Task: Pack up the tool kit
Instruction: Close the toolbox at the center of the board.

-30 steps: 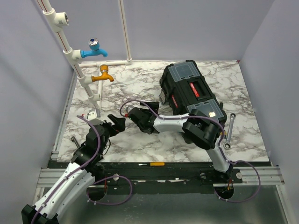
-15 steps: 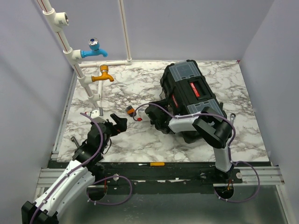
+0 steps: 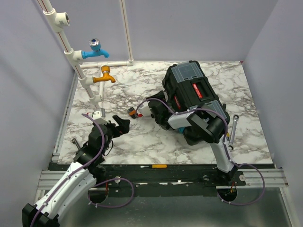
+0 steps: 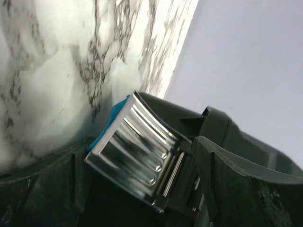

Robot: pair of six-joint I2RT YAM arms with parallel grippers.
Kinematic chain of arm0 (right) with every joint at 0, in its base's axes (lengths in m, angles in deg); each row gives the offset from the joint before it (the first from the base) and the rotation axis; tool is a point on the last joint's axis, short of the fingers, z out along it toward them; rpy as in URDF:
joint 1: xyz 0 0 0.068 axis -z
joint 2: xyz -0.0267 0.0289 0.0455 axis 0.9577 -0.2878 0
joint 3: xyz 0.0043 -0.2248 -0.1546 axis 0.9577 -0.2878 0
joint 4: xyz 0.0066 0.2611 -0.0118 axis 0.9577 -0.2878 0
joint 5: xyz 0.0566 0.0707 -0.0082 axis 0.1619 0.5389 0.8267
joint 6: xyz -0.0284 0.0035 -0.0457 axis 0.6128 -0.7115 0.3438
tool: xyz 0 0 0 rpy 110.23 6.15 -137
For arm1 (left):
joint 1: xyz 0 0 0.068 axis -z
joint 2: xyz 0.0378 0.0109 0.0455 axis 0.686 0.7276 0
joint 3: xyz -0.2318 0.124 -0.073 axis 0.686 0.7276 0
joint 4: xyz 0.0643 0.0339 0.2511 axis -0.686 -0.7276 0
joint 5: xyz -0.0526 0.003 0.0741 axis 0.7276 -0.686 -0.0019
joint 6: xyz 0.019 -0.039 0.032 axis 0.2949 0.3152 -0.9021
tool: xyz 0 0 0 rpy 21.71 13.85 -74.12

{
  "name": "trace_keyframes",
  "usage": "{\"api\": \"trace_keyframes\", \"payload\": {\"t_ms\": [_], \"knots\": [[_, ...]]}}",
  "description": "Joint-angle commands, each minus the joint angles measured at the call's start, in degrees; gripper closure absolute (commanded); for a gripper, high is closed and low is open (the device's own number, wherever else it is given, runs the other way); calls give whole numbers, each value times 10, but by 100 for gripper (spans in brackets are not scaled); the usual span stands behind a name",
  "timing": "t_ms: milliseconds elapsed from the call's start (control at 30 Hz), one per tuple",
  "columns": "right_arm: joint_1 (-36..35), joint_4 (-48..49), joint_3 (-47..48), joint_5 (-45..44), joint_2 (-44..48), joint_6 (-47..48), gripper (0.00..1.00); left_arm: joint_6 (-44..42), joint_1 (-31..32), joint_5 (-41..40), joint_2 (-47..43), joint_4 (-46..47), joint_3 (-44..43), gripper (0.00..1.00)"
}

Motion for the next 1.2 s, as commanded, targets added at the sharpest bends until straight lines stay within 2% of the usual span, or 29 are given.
{"api": "trace_keyframes", "payload": {"t_ms": [0,133,300,400,500,600,700,867,1000,1167], "knots": [[4,-19,28,27,-43,77,11,-12,-2,22,-1,15,-7,5],[10,-35,42,27,-47,88,12,-14,-2,28,0,17,-7,5],[10,19,47,15,-35,109,12,-13,-2,34,1,26,-2,5],[10,1,69,2,-29,110,13,-14,-1,40,11,29,-4,5],[10,-25,82,6,-18,95,19,-13,-2,46,17,31,-6,5],[8,-24,88,-1,-16,91,35,-10,-2,51,20,38,-4,5],[4,-3,89,4,-11,85,37,-8,-2,57,26,44,-4,5],[-2,-30,127,-1,-6,10,39,-7,-2,62,38,48,-8,5],[-2,-43,156,-8,-2,-62,44,-7,-2,68,49,53,-10,5],[-1,-39,163,-12,9,-145,43,-5,-2,73,59,57,-10,5]]}}
